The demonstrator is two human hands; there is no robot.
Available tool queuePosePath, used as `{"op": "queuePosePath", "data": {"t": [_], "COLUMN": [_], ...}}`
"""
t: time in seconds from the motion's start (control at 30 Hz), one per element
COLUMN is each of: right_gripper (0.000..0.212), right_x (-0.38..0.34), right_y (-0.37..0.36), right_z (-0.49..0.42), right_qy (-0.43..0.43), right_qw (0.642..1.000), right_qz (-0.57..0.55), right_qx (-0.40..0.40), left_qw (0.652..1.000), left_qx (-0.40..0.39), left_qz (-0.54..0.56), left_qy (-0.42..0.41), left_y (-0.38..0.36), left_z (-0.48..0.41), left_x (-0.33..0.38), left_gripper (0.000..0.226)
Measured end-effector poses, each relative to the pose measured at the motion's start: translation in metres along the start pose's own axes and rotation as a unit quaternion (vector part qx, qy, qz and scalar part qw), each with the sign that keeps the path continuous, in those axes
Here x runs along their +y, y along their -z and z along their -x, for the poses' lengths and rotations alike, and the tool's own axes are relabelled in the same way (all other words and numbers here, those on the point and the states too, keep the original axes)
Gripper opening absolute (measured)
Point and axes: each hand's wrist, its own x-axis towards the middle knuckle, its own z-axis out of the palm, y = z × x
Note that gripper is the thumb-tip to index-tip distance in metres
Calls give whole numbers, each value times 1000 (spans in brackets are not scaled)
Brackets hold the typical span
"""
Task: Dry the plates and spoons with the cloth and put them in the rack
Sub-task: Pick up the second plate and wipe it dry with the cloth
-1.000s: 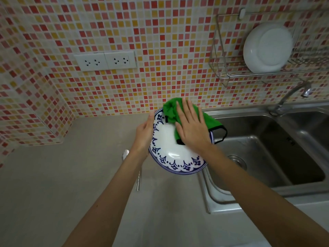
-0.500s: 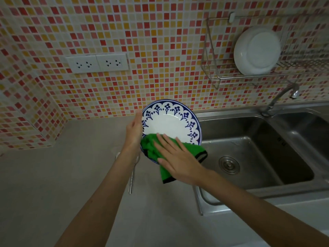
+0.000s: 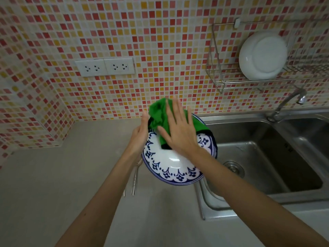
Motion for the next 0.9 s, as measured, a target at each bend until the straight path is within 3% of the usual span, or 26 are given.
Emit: {"op": "queuePosePath", "data": {"t": [0.13, 0.27, 0.3, 0.37, 0.43, 0.57, 0.7, 0.9], "right_gripper": [89, 94, 93, 84, 75, 76, 32, 10], "right_x": [15, 22, 25, 34, 46, 64, 72, 74], "right_y": [19, 38, 43, 56, 67, 75, 72, 47], "right_z": [-21, -35, -37, -38, -38, -44, -46, -26], "right_qy": [-50, -149, -143, -41, 50, -16, -80, -123], "right_qw": [998, 988, 988, 996, 986, 903, 854, 873], "right_qz": [49, -29, -53, -78, -131, -303, -344, -365], "right_qx": [10, -17, -17, -20, -88, -305, -381, -299], "left_qw": [1000, 1000, 1000, 999, 999, 995, 992, 987], "left_qx": [4, 0, -3, -7, -11, -38, -70, -94], "left_qz": [21, -16, -23, -36, -48, -87, -107, -132], "left_qy": [5, -14, -16, -19, -20, -16, -10, 11], "left_y": [-1, 1, 2, 5, 8, 15, 13, 4], "left_z": [-3, -10, -11, -12, -13, -15, -17, -19], "left_x": [-1, 3, 4, 5, 7, 13, 16, 17], "left_gripper": [34, 37, 37, 34, 34, 37, 35, 34]}}
